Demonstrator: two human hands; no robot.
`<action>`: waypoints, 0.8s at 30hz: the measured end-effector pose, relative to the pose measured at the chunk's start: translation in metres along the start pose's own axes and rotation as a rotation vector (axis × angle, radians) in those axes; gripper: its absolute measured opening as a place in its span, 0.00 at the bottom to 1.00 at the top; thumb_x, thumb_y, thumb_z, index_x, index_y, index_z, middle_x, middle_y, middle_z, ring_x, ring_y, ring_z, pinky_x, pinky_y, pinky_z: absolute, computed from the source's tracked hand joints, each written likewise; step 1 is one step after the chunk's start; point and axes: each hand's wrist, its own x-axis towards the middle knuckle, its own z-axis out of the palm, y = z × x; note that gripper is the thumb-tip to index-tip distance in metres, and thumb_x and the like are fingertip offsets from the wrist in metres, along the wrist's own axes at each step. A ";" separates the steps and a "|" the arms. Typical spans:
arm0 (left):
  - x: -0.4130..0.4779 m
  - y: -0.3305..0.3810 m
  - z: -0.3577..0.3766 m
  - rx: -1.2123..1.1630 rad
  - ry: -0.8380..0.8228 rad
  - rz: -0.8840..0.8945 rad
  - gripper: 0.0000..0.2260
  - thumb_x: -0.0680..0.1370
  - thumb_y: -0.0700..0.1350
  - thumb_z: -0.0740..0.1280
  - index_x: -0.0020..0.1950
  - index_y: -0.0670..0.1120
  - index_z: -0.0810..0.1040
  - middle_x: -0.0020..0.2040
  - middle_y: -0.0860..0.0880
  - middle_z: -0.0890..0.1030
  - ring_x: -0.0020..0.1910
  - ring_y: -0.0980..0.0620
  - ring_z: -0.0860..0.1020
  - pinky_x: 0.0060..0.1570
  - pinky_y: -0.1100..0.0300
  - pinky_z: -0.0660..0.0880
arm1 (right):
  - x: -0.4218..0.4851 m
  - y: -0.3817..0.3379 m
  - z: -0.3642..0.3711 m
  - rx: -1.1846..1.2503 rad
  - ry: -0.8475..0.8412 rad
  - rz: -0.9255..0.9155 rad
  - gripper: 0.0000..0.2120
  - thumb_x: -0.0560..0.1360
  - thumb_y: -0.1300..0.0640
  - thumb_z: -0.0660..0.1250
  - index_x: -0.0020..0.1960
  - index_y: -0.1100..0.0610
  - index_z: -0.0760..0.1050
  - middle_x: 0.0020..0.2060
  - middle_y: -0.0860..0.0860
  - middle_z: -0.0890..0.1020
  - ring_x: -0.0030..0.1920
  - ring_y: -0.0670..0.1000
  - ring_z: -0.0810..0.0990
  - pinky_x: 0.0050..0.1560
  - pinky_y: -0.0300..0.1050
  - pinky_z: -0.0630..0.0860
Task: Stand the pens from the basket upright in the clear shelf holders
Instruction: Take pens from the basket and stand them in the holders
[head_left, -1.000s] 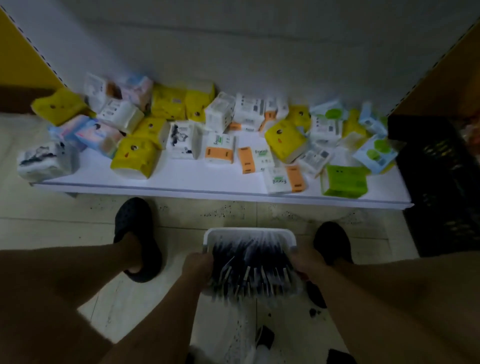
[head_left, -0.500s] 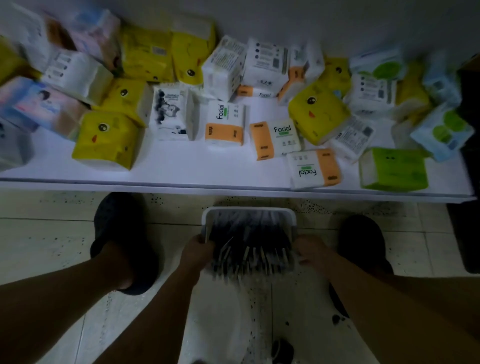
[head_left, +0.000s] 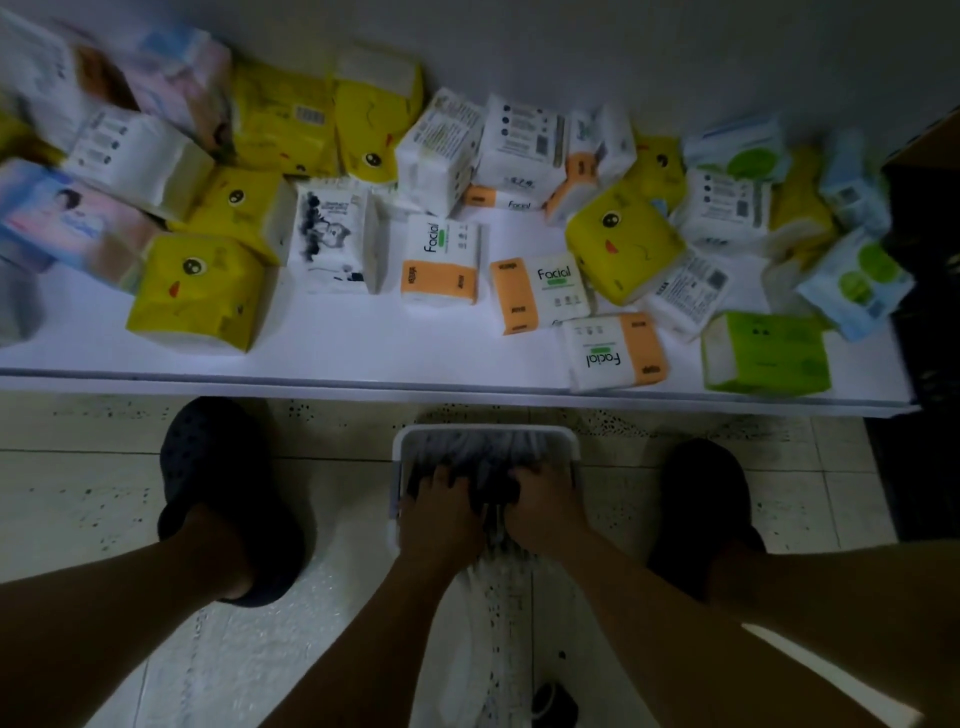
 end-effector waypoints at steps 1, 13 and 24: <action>-0.001 0.000 0.001 0.010 0.013 0.021 0.23 0.80 0.52 0.59 0.74 0.48 0.66 0.73 0.44 0.65 0.70 0.41 0.65 0.67 0.47 0.65 | 0.001 0.001 0.002 -0.071 -0.041 -0.006 0.22 0.75 0.52 0.60 0.68 0.52 0.70 0.68 0.55 0.68 0.69 0.61 0.66 0.70 0.56 0.64; -0.009 -0.001 -0.020 -0.048 0.153 0.003 0.10 0.79 0.45 0.62 0.53 0.45 0.82 0.52 0.47 0.82 0.50 0.47 0.79 0.50 0.57 0.73 | 0.008 -0.005 0.007 0.069 -0.049 0.088 0.11 0.76 0.57 0.63 0.36 0.59 0.71 0.52 0.61 0.79 0.51 0.58 0.77 0.45 0.44 0.73; -0.027 0.015 -0.064 -0.594 0.090 -0.139 0.06 0.75 0.38 0.66 0.50 0.44 0.74 0.44 0.49 0.78 0.44 0.49 0.78 0.46 0.54 0.77 | -0.016 -0.027 -0.030 0.274 0.148 0.196 0.07 0.74 0.65 0.66 0.41 0.61 0.83 0.36 0.55 0.82 0.36 0.51 0.78 0.36 0.40 0.74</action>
